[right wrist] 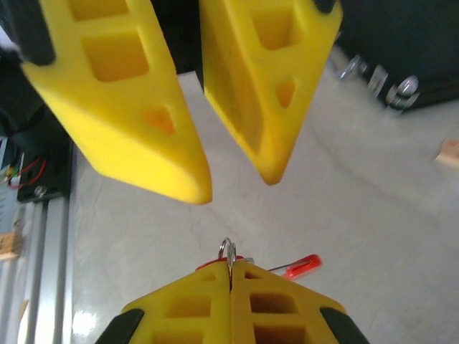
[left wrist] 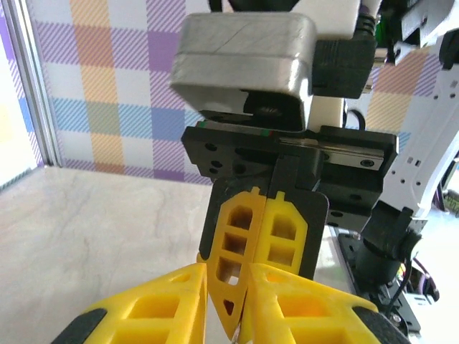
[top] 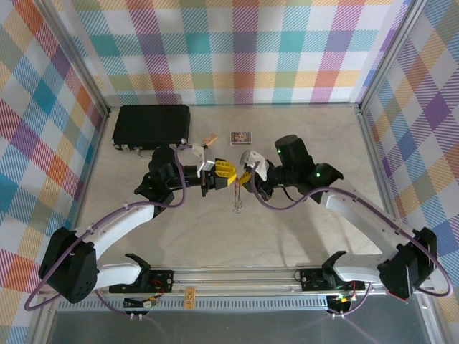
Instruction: Put the keys on the keyring
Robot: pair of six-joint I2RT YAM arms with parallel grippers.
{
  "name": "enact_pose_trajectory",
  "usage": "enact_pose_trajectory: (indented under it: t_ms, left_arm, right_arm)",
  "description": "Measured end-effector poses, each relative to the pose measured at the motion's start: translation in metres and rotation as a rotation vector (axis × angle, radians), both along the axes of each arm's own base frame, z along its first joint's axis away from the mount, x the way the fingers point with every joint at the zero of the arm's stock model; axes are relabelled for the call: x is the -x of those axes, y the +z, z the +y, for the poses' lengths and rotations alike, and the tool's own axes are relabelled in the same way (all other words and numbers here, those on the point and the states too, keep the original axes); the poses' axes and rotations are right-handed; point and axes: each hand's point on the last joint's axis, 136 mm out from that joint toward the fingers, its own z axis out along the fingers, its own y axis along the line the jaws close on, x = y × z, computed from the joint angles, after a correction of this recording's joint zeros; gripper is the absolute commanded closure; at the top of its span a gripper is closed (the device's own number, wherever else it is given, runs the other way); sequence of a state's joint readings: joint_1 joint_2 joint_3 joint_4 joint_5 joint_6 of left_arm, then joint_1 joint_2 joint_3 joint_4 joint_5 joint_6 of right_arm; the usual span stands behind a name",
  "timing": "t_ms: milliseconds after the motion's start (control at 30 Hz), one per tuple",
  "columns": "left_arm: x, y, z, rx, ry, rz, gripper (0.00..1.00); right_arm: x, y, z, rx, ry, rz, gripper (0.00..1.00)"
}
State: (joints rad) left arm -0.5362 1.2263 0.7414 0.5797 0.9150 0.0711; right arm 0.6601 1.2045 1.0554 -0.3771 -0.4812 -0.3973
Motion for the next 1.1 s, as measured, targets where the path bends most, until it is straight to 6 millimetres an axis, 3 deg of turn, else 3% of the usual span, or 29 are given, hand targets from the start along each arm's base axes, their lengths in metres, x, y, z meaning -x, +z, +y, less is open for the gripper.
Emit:
enact_pose_trajectory:
  t_ms: [233, 667, 1100]
  left_arm:
    - [0.003, 0.013, 0.0, 0.095, -0.025, 0.032, 0.69]
    - [-0.014, 0.02, 0.003, 0.184, -0.026, 0.098, 0.69]
    - [-0.019, 0.015, 0.003, 0.221, -0.08, 0.146, 0.8]
  right_arm:
    - [-0.013, 0.027, -0.002, -0.154, -0.069, -0.138, 1.0]
    - [-0.021, 0.053, -0.007, -0.28, -0.111, -0.193, 1.0]
    - [-0.014, 0.064, -0.004, -0.349, -0.066, -0.155, 1.0]
